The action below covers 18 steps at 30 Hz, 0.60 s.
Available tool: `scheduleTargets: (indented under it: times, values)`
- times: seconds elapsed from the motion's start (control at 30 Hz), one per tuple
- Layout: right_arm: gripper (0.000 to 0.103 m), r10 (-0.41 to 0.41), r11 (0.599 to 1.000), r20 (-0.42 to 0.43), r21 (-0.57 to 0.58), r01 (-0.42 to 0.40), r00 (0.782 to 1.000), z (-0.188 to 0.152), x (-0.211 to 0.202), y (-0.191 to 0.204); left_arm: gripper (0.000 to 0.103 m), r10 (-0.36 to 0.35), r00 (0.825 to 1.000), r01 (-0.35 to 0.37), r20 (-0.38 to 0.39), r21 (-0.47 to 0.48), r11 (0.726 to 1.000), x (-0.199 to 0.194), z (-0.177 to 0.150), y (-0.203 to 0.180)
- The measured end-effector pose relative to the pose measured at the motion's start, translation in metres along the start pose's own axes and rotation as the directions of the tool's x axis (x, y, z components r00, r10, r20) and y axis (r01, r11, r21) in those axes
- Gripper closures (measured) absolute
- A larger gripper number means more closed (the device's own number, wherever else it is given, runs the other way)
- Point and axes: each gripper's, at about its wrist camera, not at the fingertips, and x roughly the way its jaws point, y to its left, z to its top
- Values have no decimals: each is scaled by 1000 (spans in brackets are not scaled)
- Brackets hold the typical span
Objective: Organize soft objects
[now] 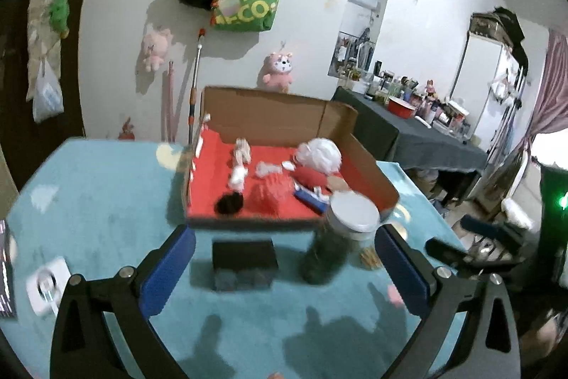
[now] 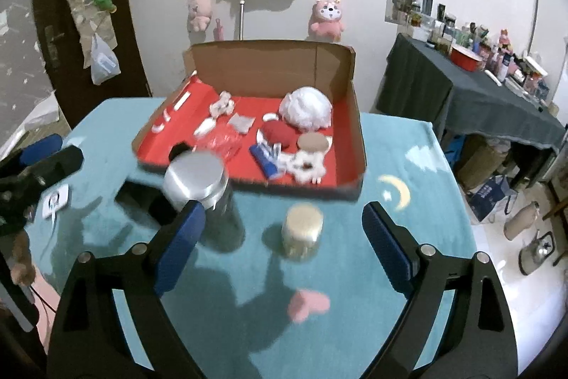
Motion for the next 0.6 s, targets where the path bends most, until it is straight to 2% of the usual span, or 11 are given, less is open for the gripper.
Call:
scheduleTargets:
  times: [0.17, 0.27, 0.43, 0.6]
  values:
    - [12, 1, 1000, -6, -10, -1, 1000, -43, -3, 12, 0, 17, 998, -17, -59, 2, 1000, 13, -36, -3]
    - [12, -3, 1000, -26, 7, 3, 1000, -66, 9, 15, 0, 48, 994, -48, -101, 6, 999, 30, -60, 0]
    - [12, -34, 999, -78, 24, 36, 996, -97, 36, 13, 0, 105, 978, -100, -178, 38, 994, 60, -99, 3]
    - [12, -59, 997, -116, 33, 63, 991, -115, 59, 11, 0, 158, 961, -147, -226, 63, 987, 82, -114, 6]
